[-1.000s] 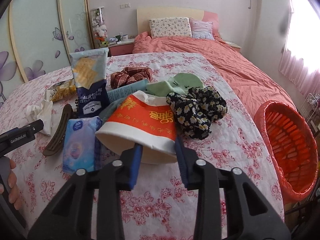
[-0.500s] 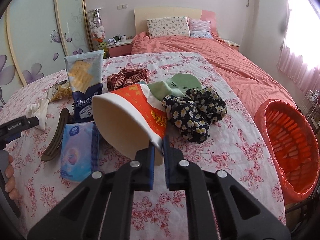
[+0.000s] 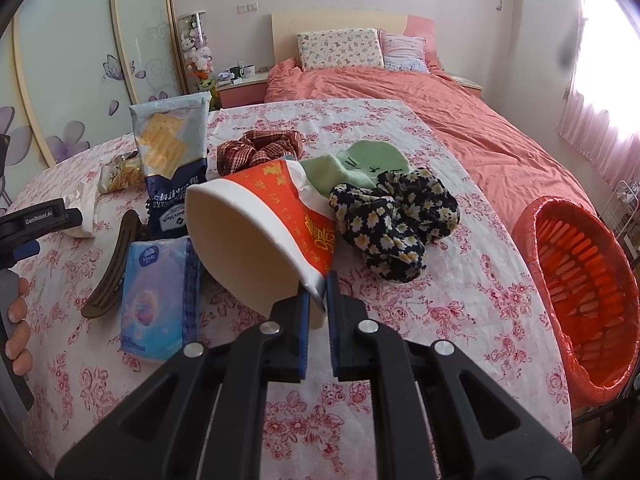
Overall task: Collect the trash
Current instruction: 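Lift the paper cup with the right gripper while the left gripper grasps the crumpled tissue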
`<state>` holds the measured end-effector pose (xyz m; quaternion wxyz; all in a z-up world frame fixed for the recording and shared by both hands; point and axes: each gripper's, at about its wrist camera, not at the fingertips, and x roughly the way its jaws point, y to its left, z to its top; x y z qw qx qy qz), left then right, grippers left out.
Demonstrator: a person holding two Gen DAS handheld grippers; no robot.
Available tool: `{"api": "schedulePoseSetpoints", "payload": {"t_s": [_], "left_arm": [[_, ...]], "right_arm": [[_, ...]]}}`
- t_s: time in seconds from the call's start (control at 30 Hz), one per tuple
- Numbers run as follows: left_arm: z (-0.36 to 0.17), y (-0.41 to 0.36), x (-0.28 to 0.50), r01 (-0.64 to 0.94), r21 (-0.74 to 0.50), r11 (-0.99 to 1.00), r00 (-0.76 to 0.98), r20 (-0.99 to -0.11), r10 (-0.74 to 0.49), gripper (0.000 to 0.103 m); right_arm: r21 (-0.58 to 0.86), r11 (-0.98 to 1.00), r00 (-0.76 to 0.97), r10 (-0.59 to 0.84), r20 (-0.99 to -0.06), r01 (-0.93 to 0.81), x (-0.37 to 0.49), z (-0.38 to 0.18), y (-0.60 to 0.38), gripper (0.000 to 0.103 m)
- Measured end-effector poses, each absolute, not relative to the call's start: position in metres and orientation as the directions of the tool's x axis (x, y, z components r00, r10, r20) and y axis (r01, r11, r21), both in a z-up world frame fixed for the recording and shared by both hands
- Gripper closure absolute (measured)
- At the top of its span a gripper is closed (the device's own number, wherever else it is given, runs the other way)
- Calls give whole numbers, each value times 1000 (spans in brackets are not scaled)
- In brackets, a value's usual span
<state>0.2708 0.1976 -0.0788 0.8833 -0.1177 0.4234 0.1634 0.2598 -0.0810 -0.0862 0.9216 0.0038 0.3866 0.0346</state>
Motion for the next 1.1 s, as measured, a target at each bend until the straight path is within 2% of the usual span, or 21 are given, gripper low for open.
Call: {"api": "schedulePoseSetpoints", "payload": {"t_s": [0.17,0.23,0.4,0.43,0.47,0.6,0.77,0.83,0.93,1.0,1.1], "left_arm": [[-77,201,274,-374,-91,923,620,-765,176,2],[-75,199,281,-374,-48,926,616,-759,209,2],[-85,202,306,-349,-35,937,573,-799,183,3],[-87,203,308,-347,-40,937,570,-802,178,7],[-89,205,309,-341,-57,938,570,-806,158,17],[-91,207,304,-328,-78,941,591,-795,140,30],[-79,201,294,-285,-62,956,633,-762,139,48],[-74,199,292,-270,-56,961,640,-756,136,52],[-75,199,291,-265,-49,963,639,-757,137,49],[-79,203,291,-282,-72,957,629,-767,128,42],[-85,210,294,-315,-101,944,609,-784,120,25]], "right_arm": [[42,997,691,71,-719,-58,262,-88,-83,94],[42,997,687,70,-723,-57,262,-89,-83,94],[33,998,686,67,-724,-62,263,-89,-81,94],[29,997,686,67,-724,-66,264,-89,-81,94],[27,997,687,68,-724,-70,264,-89,-80,94],[35,997,686,75,-724,-72,267,-89,-83,99],[53,996,693,90,-715,-73,266,-86,-86,99],[61,995,699,95,-709,-74,264,-84,-86,99],[65,995,709,100,-698,-77,262,-80,-86,99],[60,995,713,96,-694,-76,262,-78,-85,99],[54,996,709,90,-699,-73,264,-80,-85,99]]}}
